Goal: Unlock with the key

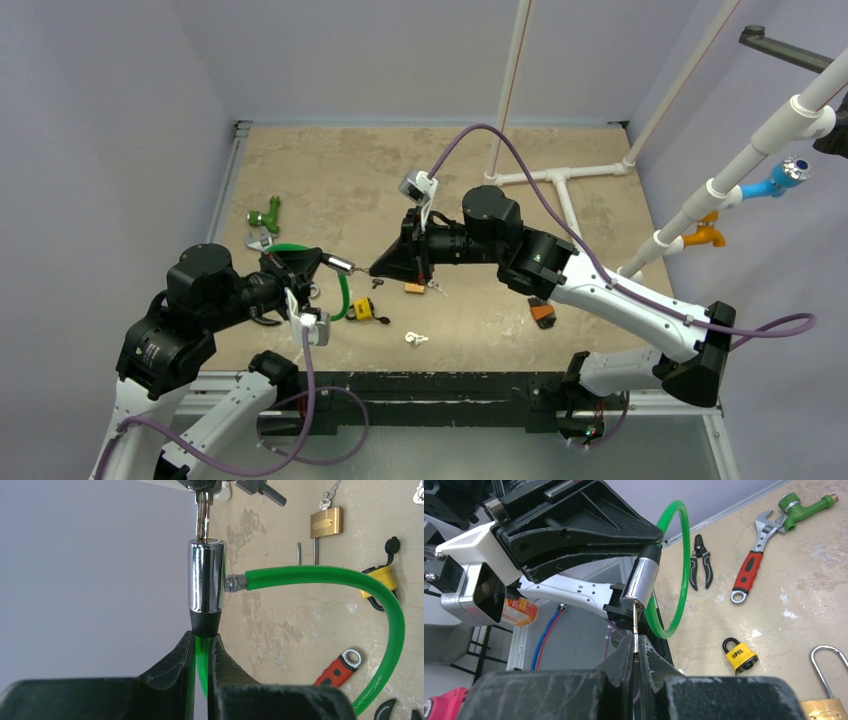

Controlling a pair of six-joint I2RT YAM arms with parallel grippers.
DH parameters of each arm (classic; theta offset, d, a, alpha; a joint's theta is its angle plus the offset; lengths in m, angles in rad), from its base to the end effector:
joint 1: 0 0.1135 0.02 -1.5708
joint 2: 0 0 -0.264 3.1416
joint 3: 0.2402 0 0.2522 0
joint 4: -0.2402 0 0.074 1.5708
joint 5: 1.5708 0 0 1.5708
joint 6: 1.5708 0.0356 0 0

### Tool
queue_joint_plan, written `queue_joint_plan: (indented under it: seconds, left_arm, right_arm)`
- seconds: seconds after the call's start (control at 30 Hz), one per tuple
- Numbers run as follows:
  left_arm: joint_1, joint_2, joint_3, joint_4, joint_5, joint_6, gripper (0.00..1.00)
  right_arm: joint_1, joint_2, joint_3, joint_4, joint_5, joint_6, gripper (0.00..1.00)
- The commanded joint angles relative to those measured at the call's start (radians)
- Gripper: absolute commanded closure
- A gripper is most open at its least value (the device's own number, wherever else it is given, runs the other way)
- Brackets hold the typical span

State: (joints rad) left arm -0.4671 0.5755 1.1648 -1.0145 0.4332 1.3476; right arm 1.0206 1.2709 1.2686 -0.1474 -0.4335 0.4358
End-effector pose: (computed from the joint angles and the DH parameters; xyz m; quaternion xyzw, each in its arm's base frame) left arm 0.0519 -0.0429 0.3994 0.7184 0.4137 0.0622 0.5558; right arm 0.1400 0.2569 0.4093 -0.3477 0.6684 0.5456 0.3669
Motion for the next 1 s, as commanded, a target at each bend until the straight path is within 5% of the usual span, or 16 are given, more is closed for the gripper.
queue_joint_plan:
  seconds: [0.0, 0.97]
  left_arm:
    - [-0.004, -0.009, 0.024, 0.060, 0.049, 0.018, 1.00]
    - [-0.004, -0.012, 0.029, 0.069, 0.067, -0.010, 1.00]
  right_arm:
    - [0.001, 0.004, 0.032, 0.010, 0.068, -0.041, 1.00]
    - [0.029, 0.069, 0.065, 0.052, 0.101, -0.041, 1.00]
